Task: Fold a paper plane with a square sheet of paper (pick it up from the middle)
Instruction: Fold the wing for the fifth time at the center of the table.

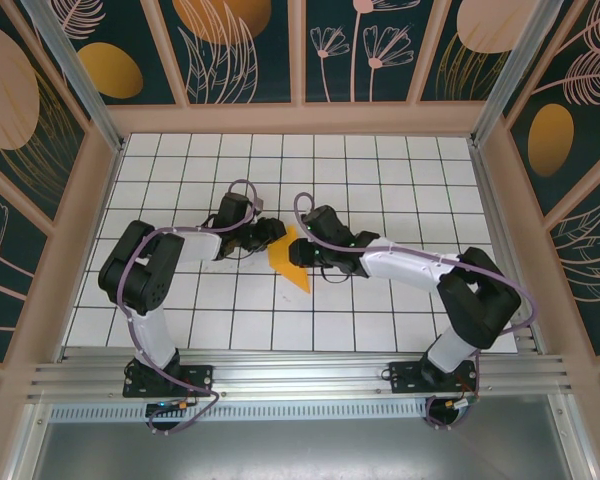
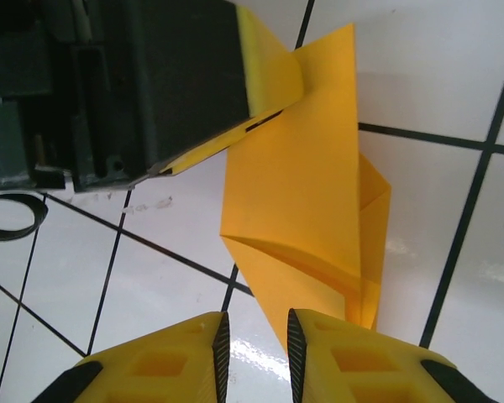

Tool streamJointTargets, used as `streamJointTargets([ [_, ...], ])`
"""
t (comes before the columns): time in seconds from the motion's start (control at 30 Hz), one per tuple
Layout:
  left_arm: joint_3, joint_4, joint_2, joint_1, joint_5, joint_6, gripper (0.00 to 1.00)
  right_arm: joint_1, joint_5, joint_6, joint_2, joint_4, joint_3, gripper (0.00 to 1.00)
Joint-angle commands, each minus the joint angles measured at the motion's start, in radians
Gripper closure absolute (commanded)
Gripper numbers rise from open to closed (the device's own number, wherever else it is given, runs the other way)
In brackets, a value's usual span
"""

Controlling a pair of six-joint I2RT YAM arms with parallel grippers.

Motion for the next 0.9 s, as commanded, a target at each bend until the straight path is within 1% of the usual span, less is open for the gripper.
streamJointTargets([
  [0.0, 0.028, -0.026, 0.018, -0.007, -0.016, 0.018, 0.65, 0.015, -0.024, 0.008, 0.053, 0.010, 0.019, 0.75],
  [0.43, 0.022, -0.034, -0.006, -0.007, -0.022, 0.021, 0.63, -0.041, -0.012, 0.029, 0.204, 0.074, 0.040, 0.81],
  [0.6, -0.018, -0.048, -0.075, -0.007, -0.076, 0.017, 0.57, -0.068, -0.031, 0.050, 0.212, 0.111, -0.015, 0.81],
  [0.73, -0.073, -0.066, -0.133, -0.007, -0.118, 0.008, 0.50, -0.094, -0.091, 0.079, 0.205, 0.171, -0.060, 0.81],
  [0.87, -0.140, -0.069, -0.201, -0.007, -0.135, -0.011, 0.45, -0.116, -0.143, 0.111, 0.196, 0.223, -0.101, 0.82],
])
